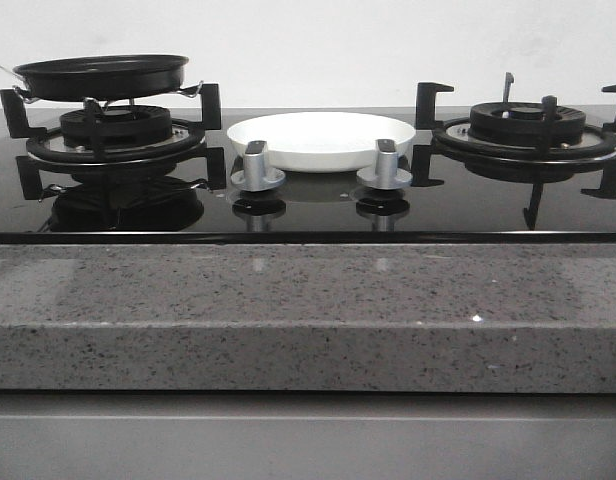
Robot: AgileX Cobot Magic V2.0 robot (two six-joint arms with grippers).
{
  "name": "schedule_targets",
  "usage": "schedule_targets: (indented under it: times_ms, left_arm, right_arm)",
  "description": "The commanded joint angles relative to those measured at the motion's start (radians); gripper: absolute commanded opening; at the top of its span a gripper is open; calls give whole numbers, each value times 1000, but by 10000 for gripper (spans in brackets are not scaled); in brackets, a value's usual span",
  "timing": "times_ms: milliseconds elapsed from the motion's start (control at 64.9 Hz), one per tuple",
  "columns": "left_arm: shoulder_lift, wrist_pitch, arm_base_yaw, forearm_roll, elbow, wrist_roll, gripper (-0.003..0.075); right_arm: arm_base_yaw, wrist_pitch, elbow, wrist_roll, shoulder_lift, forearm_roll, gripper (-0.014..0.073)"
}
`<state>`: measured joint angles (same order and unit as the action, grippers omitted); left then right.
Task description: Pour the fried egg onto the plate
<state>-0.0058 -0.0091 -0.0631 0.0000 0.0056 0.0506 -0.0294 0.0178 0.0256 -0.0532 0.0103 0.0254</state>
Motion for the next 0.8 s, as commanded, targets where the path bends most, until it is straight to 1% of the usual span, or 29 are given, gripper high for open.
schedule_targets:
  times_ms: [0,678,785]
  left_arm:
    - [-16,-79,-2,-10,5,0,-19]
    - [-16,-79,-2,-10,5,0,-19]
    - [-16,-79,-2,-10,5,0,-19]
  right_arm:
    - [-6,-75,-3,0,20,12,-67]
    - [-6,-75,-3,0,20,12,-67]
    - [-6,-114,-4,0,20,12,-67]
